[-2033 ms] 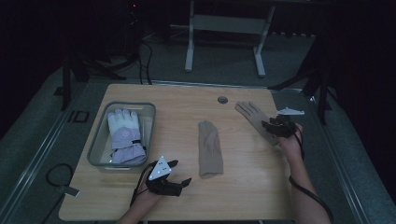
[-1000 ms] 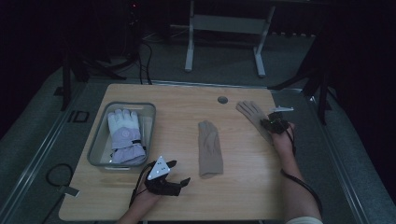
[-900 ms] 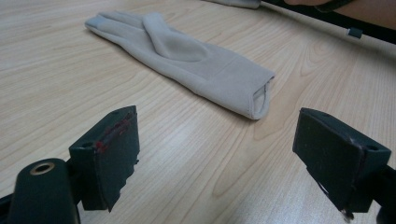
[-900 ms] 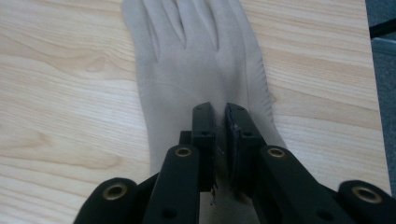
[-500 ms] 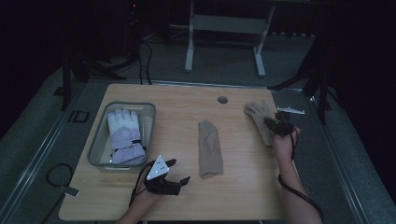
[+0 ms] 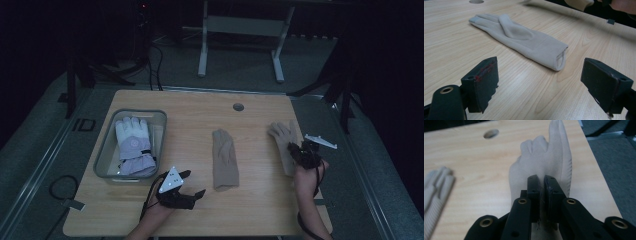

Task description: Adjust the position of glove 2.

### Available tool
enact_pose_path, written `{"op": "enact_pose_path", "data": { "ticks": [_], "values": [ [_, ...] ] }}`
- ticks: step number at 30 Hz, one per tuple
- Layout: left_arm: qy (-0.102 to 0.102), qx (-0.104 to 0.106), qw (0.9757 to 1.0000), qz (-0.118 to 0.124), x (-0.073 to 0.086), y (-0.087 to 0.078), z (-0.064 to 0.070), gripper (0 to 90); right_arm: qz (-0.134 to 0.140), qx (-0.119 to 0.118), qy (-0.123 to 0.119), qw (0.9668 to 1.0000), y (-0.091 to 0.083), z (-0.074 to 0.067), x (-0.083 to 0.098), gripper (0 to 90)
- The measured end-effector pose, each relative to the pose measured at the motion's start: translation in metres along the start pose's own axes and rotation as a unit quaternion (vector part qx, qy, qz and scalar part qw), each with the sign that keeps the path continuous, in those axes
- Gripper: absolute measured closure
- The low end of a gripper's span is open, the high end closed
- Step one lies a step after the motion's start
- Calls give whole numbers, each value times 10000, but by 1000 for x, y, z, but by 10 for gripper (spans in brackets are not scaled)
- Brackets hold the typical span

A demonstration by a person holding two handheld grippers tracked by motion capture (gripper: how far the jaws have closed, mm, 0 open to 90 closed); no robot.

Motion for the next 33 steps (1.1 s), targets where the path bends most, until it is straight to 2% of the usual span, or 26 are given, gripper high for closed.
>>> {"op": "enact_pose_path", "data": {
  "ticks": [5,9,14,17,18,20,21,23,24,25,26,28,29,30,31,33],
  "values": [
    [55,11,10000,11,-1,0,1,149,-243,262,21,9994,-1,5,29,832],
    [54,14,10000,14,-1,0,1,149,-435,263,136,9986,4,12,44,829],
    [72,18,10000,15,0,1,1,149,-565,337,-24,9978,10,13,51,811],
    [87,19,10000,-1,0,1,2,149,-555,319,-28,9979,10,13,51,798],
    [87,20,10000,1,0,1,2,149,-584,259,-9,9980,10,13,50,768],
    [96,23,10000,-17,0,1,2,149,-450,243,-25,9987,6,15,48,756],
    [98,26,9999,-16,0,1,2,149,-389,266,-130,9988,4,15,47,748],
    [90,30,10000,-2,0,1,2,149,-295,143,-276,9991,0,16,43,719],
    [88,30,10000,0,0,1,2,149,-273,60,-290,9992,-2,16,42,686],
    [86,35,10000,2,1,1,2,149,-256,-159,-329,9990,-3,17,41,633],
    [84,40,10000,2,1,1,2,149,-339,-211,-471,9981,-5,17,39,598],
    [84,45,10000,7,1,0,2,149,-374,-271,-550,9974,-6,18,38,586],
    [82,45,10000,11,1,0,2,149,-389,-413,-569,9968,-7,18,38,586],
    [89,51,9999,11,1,0,2,149,-476,-547,-847,9938,-8,20,35,570],
    [90,54,9999,10,1,1,2,149,-512,-657,-967,9918,-7,20,34,567],
    [91,51,9999,2,1,1,1,149,-488,-728,-1167,9893,-7,23,31,564]
  ]
}}
Point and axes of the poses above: each handheld gripper's, and its own axes: y roughly forward along the jaws, x roughly out of its underside, z roughly to its right, the point moved 3 cm from there along y, roughly forward along the jaws, and after that the axes turned 9 degrees about y, right-handed, at the moved point
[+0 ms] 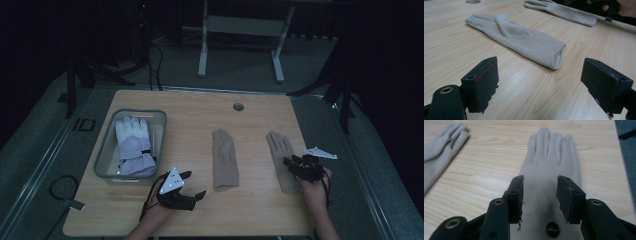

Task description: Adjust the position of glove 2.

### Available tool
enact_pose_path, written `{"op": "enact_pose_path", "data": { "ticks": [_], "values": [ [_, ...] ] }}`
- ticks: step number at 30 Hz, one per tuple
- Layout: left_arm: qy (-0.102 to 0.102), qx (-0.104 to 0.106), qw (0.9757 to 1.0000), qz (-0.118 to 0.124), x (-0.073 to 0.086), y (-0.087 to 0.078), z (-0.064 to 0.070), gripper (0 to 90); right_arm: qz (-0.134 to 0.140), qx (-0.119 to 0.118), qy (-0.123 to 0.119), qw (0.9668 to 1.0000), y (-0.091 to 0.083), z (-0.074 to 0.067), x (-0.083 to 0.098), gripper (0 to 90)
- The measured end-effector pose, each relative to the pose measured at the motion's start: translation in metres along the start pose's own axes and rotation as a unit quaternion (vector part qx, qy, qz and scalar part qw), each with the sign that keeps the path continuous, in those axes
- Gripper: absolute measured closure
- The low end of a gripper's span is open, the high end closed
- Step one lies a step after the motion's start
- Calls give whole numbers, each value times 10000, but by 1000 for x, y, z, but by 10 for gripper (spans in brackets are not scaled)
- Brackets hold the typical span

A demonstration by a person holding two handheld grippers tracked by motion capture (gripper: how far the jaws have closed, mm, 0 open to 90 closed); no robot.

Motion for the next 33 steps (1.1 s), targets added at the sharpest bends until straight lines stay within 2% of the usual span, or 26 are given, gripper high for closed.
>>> {"op": "enact_pose_path", "data": {
  "ticks": [4,7,11,14,15,18,24,26,27,29,31,33],
  "values": [
    [-3,-3,10000,-17,0,0,0,149,-66,-267,-327,9991,3,8,-5,567],
    [-5,-3,10000,-11,1,0,-1,149,-90,-352,-547,9978,5,15,-8,561],
    [-14,8,10000,-10,1,0,-1,149,-36,-289,-879,9957,6,21,-10,562],
    [-5,21,10000,-12,1,0,0,149,-28,-349,-892,9954,6,24,-12,570],
    [-11,33,10000,-12,1,1,0,149,-60,-469,-909,9947,7,26,-13,570],
    [-5,51,10000,-23,1,2,0,149,-167,-595,-942,9936,11,25,-12,569],
    [1,51,10000,-38,2,2,0,149,-344,-685,-1012,9919,26,22,-4,565],
    [5,46,10000,-41,2,1,0,149,-376,-639,-1015,9921,28,23,-3,567],
    [-9,41,10000,-36,2,2,0,149,-430,-539,-1076,9918,31,23,0,581],
    [10,46,10000,-58,2,1,0,149,-361,-471,-1109,9921,32,23,3,618],
    [22,41,10000,-68,3,1,0,149,-326,-405,-976,9939,31,22,5,730],
    [17,45,10000,-59,3,1,1,149,-275,-297,-857,9955,30,22,6,787]
  ]
}}
Point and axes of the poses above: each handheld gripper's, and its own axes: y roughly forward along the jaws, x roughly out of its underside, z roughly to its right, the point moved 3 cm from there along y, roughly forward along the jaws, and after that the axes turned 9 degrees about y, right-handed, at the moved point
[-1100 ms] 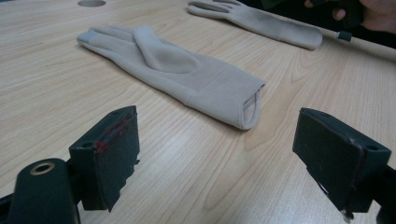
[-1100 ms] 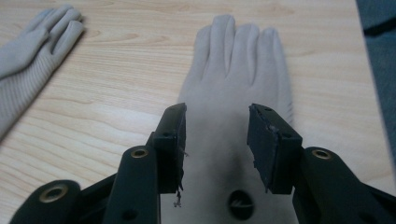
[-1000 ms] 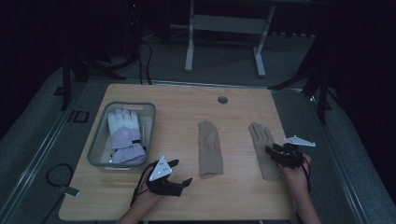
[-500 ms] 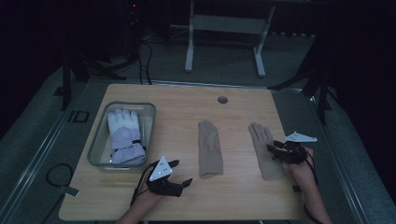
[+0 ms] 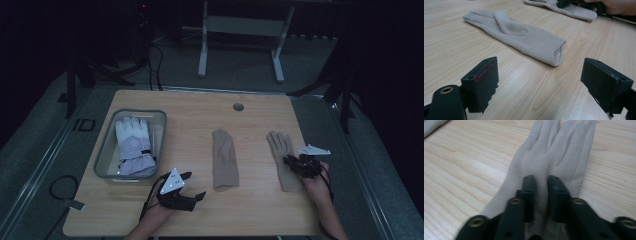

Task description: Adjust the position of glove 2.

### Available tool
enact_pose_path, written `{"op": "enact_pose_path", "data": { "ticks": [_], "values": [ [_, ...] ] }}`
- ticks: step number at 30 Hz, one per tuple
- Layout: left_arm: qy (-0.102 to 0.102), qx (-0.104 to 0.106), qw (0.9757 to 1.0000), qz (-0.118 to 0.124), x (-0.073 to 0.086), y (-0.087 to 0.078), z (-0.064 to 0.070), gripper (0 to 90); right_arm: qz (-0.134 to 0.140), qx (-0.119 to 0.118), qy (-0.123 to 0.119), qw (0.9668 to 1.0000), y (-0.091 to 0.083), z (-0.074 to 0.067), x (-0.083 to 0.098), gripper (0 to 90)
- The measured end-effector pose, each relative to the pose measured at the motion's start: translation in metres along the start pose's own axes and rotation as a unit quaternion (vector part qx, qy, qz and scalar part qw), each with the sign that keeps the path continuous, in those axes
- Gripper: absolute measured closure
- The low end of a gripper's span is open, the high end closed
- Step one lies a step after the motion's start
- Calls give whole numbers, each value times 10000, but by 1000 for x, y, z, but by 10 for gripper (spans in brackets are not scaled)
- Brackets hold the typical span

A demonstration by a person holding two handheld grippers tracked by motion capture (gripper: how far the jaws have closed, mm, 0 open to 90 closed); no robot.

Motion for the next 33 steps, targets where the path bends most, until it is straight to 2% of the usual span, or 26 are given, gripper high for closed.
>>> {"op": "enact_pose_path", "data": {
  "ticks": [5,7,10,15,18,24,33],
  "values": [
    [-8,-20,10000,10,-1,-1,-1,149,61,308,460,9984,-1,-10,-1,824],
    [-18,-17,10000,19,-1,-1,-1,149,40,419,498,9979,-3,-16,-4,828],
    [-4,-23,10000,4,-1,-1,-1,149,81,404,642,9971,-7,-25,-10,830],
    [-8,-38,10000,12,-1,-2,-1,149,334,431,865,9948,-18,-44,-27,829],
    [-4,-33,10000,39,-2,-2,-1,149,509,510,846,9938,-26,-56,-38,829],
    [10,-28,10000,27,-2,-2,0,149,785,469,963,9911,-32,-78,-60,828],
    [5,-50,10000,44,-2,-4,-1,149,911,259,898,9915,-23,-120,-80,827]
  ]
}}
Point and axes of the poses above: each handheld gripper's, and its own axes: y roughly forward along the jaws, x roughly out of its underside, z roughly to its right, the point moved 3 cm from there along y, roughly forward along the jaws, and after that the axes turned 9 degrees about y, right-handed, at the moved point
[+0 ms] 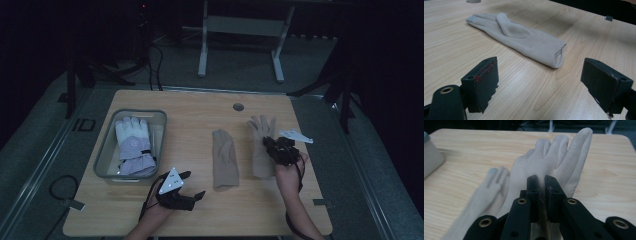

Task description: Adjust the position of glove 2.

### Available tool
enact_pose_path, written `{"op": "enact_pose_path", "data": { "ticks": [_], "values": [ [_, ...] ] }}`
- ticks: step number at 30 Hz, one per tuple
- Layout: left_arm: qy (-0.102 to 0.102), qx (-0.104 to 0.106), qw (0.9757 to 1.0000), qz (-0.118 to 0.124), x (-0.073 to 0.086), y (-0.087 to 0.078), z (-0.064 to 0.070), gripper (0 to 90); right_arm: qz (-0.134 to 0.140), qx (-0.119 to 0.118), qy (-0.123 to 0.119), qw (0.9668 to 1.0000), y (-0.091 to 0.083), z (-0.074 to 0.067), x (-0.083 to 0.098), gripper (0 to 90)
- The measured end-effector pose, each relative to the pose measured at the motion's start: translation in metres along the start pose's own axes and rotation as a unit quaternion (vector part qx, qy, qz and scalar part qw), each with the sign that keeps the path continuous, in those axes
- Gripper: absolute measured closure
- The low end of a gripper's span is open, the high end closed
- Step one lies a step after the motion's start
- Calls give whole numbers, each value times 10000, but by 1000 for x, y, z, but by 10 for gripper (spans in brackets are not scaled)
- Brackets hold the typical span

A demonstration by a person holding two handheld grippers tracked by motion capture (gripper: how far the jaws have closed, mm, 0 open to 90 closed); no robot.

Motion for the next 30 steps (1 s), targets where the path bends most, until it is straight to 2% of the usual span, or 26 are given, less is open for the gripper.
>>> {"op": "enact_pose_path", "data": {
  "ticks": [2,11,16,18,22,30],
  "values": [
    [-4,-4,10000,5,0,0,0,149,-3,-105,14,9999,5,-12,-1,826],
    [-9,-23,10000,25,0,-3,-3,149,-102,-316,55,9994,25,-56,4,826],
    [4,-30,10000,53,-1,-3,-2,149,-168,-348,118,9992,33,-77,10,826],
    [19,-16,10000,46,-1,-3,-2,149,-234,-336,44,9992,37,-85,15,825],
    [21,6,10000,58,-1,-3,0,149,-378,-368,41,9986,47,-93,27,824],
    [34,30,10000,26,0,-2,0,149,-753,-284,28,9967,67,-90,54,817]
  ]
}}
Point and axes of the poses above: each handheld gripper's, and its own axes: y roughly forward along the jaws, x roughly out of its underside, z roughly to its right, the point moved 3 cm from there along y, roughly forward along the jaws, and after that the axes turned 9 degrees about y, right-handed, at the moved point
